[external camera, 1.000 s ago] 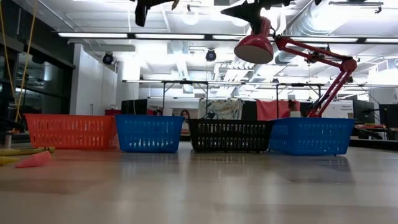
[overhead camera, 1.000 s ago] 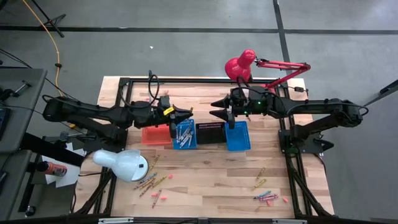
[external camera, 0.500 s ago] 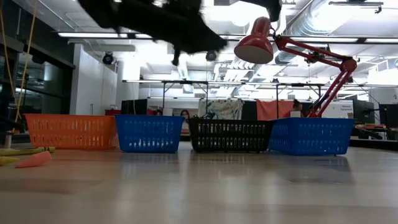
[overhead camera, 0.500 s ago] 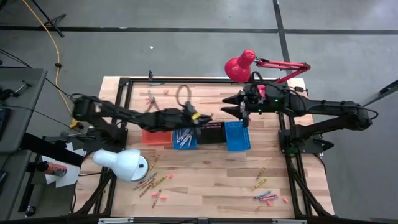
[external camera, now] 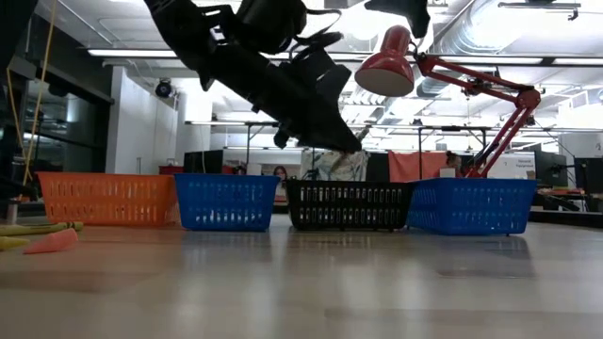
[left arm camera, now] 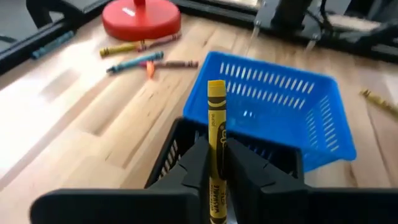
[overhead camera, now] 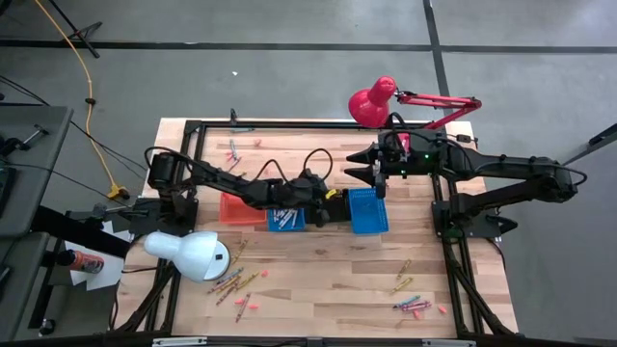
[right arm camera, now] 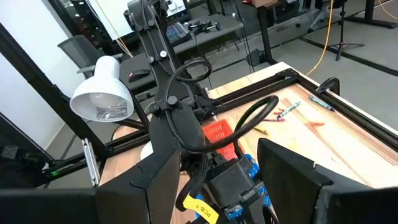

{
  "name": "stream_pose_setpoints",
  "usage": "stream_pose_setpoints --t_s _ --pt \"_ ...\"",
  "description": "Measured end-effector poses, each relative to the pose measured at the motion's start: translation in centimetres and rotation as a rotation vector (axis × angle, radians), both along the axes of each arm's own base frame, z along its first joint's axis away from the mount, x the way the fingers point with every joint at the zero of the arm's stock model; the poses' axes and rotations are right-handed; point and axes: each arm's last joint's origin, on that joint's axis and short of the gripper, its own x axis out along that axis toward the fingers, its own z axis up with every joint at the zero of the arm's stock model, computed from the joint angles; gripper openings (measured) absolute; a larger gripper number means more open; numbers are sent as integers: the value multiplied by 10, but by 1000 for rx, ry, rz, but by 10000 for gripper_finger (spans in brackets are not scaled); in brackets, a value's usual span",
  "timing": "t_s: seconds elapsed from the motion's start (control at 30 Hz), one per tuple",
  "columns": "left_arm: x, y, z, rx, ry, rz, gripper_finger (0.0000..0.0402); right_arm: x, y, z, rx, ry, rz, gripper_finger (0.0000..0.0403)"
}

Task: Sort crayons
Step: Put the yellow crayon from the left blue bin into the black bin, then put the yellow crayon into the black bin

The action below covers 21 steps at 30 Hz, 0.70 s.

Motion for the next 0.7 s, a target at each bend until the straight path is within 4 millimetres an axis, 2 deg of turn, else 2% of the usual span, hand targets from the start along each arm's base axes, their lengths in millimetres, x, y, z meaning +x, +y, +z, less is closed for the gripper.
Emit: stream_pose_setpoints --t_s 0.23,0.33,0.5,0.7 --pt "-2 1 -4 -114 27 -15 68 0 0 0 -18 0 2 208" --pt "-7 6 4 -157 43 -20 87 0 0 0 -18 0 2 208" --pt "-28 19 53 -124 -11 1 122 -1 0 -6 -9 61 2 208" --pt "-72 28 127 -100 -183 34 146 -8 3 -25 81 271 -12 208"
